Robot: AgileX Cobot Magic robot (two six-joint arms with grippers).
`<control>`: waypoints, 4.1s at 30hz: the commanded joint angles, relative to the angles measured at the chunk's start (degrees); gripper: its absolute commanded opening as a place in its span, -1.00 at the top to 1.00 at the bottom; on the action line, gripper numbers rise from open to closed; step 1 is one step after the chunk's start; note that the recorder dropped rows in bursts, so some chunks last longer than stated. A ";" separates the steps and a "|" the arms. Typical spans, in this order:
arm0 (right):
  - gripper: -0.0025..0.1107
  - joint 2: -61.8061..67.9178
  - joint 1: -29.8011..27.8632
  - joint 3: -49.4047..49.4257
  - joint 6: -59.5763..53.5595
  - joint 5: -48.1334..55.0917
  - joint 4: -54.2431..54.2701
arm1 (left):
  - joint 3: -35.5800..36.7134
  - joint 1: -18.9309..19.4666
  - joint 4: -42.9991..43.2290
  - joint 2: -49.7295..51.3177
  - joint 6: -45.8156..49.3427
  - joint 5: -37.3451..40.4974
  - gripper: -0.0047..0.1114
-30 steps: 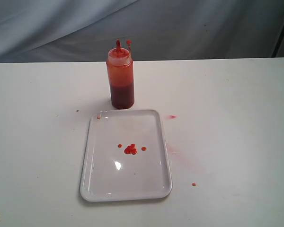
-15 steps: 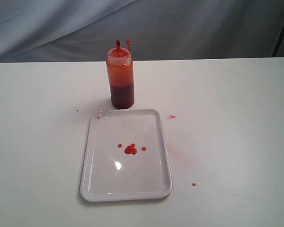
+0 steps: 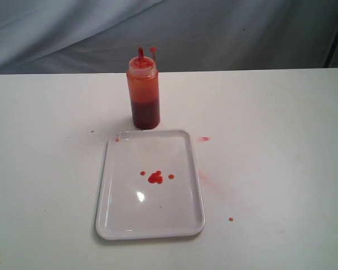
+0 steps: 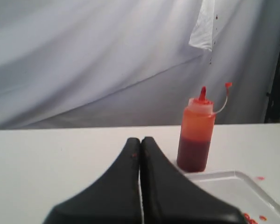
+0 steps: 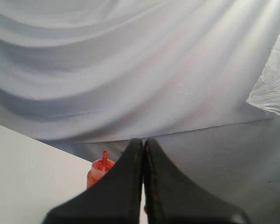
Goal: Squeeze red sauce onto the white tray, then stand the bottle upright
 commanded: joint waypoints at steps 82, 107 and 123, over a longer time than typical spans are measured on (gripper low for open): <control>0.96 -0.08 -0.30 0.24 -2.39 -0.62 0.06 | 5.94 17.46 0.78 -1.51 -0.35 5.47 0.92; 0.96 -33.18 -32.99 30.03 0.99 3.72 4.55 | 5.94 17.46 0.78 -1.51 -0.35 5.47 0.92; 0.96 -33.42 -32.99 32.10 -2.25 9.47 4.55 | 5.94 17.46 0.78 -1.51 -0.35 5.47 0.92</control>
